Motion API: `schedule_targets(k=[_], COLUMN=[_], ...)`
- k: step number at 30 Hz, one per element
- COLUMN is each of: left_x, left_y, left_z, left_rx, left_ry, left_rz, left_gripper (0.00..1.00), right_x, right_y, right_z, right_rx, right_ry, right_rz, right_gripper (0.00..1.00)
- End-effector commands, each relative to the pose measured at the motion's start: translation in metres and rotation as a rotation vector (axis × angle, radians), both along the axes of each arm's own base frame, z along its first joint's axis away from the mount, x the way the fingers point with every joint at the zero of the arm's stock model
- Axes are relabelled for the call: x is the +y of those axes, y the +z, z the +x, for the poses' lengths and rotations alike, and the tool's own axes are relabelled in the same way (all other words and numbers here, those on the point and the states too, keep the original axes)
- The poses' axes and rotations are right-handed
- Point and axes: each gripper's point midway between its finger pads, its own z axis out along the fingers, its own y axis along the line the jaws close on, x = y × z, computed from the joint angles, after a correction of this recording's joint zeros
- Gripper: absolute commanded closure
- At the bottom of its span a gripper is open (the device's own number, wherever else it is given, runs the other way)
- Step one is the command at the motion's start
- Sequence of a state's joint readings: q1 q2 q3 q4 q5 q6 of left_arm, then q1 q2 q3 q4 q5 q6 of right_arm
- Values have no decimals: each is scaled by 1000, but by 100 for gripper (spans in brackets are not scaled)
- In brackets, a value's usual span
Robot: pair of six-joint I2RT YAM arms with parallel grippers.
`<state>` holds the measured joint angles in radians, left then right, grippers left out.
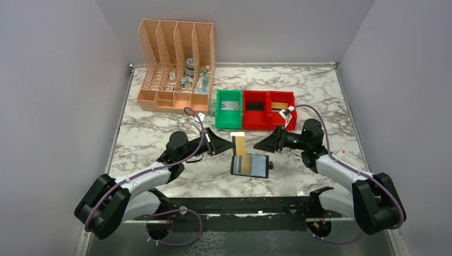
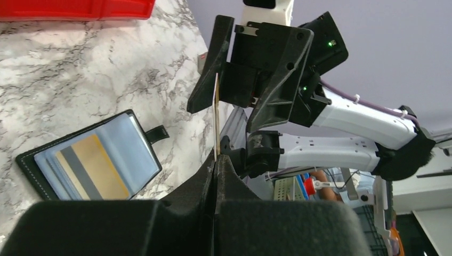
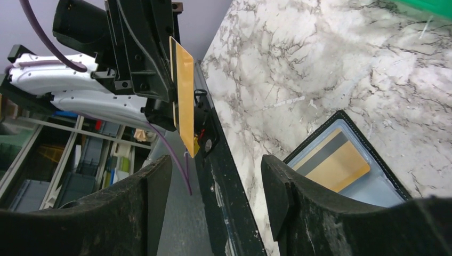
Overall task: Take the credit cards out of the card holder
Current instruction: Remove the credit card from the card holder.
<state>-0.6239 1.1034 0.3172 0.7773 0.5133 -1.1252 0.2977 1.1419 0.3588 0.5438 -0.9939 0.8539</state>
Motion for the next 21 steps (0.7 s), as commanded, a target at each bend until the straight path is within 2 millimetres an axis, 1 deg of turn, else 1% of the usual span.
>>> schedule_targets(k=[1,4,8,11,13,21], left_x=[-8,-10,-11,-12,-14,-20], left_y=[31,31,29,31,32,35], left_z=[-9,-11,-13,-14,-15,-20], left_rx=[-96,-108,-106,-109,-113,-113], left_ry=[-78,-95,-104,-112,-124,-157], left_rz=[-87,-88,-90,-98,-103,-120], left_gripper=[100,100,100,100,100,100], right_x=[13,20,28,35,37,40], right_y=[21,26,36,39,42,39], right_z=[-2,-5,-13,-16,-17,-11], right_rx=[-52,-41,-52,-57,-54,-5], right_ry=[71,95,135,162,173,158], right_rz=[49,79,118,123,131,147], right_gripper=[38,41,42,42,45,66])
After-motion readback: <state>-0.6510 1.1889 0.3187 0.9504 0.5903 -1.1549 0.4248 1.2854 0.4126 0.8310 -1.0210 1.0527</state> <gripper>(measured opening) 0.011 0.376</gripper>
